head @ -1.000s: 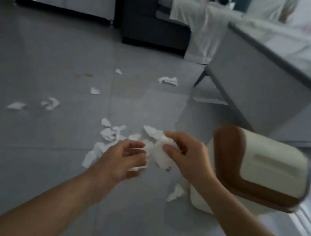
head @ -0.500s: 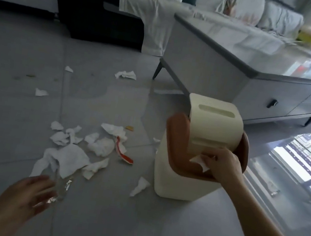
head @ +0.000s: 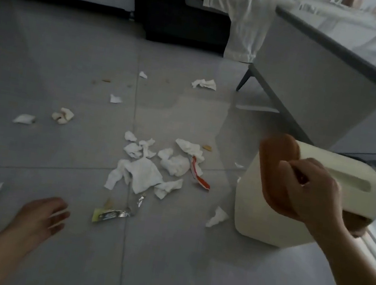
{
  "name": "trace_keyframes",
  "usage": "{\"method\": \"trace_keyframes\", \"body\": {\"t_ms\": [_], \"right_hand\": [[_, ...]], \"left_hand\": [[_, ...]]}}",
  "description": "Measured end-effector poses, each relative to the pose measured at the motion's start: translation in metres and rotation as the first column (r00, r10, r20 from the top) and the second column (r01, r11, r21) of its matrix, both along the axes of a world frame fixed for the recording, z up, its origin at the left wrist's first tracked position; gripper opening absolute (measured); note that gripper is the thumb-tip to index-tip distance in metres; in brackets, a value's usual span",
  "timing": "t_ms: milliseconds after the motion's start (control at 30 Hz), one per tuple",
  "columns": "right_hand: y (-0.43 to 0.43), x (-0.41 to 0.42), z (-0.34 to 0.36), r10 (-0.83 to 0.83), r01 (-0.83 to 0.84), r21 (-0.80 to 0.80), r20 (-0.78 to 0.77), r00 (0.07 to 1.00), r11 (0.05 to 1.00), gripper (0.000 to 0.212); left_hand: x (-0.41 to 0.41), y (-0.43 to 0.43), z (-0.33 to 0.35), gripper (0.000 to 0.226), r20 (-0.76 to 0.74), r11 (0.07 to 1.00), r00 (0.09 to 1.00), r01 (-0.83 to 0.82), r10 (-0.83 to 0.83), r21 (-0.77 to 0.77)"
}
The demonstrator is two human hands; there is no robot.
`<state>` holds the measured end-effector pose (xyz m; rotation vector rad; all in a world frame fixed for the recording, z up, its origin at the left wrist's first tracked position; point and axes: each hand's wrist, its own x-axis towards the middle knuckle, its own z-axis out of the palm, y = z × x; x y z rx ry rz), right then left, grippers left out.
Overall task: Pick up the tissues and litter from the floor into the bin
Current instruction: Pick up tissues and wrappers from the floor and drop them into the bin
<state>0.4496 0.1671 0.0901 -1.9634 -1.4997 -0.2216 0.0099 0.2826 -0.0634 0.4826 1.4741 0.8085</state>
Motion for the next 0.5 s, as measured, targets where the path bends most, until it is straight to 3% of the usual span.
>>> {"method": "trace_keyframes", "body": {"t_ms": [67, 133, 200, 267, 333, 400, 500], "right_hand": [[0.017, -0.043, -0.024, 0.254, -0.256, -0.139, -0.026, 0.967, 0.957, 0.017], [0.042, -0.074, -0.063, 0.385, -0.384, -0.427, -0.087, 0.919, 0.819, 0.016], [0.066, -0.083, -0.104, 0.269, -0.287, -0.665, -0.132, 0.954, 0.689, 0.019], [0.077, -0.07, -0.144, 0.106, -0.136, -0.782, -0.089, 0.99, 0.608, 0.034], [0.076, -0.056, -0.176, 0.015, -0.01, -0.835, -0.002, 1.0, 0.551, 0.04], [0.069, -0.048, -0.202, -0.041, 0.049, -0.838, 0.031, 0.999, 0.544, 0.033], [0.063, -0.048, -0.23, 0.067, -0.018, -0.862, 0.018, 0.998, 0.507, 0.027]], "left_hand": [[0.008, -0.005, 0.001, 0.014, -0.032, 0.999, 0.999, 0.038, -0.039, -0.003], [0.02, -0.009, 0.001, 0.013, -0.049, 0.998, 0.997, 0.064, -0.064, -0.003], [0.029, -0.011, -0.001, 0.006, -0.074, 0.996, 0.993, 0.088, -0.087, 0.007], [0.034, -0.012, -0.003, 0.01, -0.097, 0.994, 0.99, 0.107, -0.104, 0.02], [0.035, -0.01, -0.006, 0.01, -0.099, 0.996, 0.991, 0.087, -0.084, 0.023], [0.037, -0.011, -0.011, 0.013, -0.101, 0.998, 0.993, 0.063, -0.062, 0.008], [0.04, -0.013, -0.028, 0.019, -0.16, 0.997, 0.984, 0.08, -0.08, -0.007]]}}
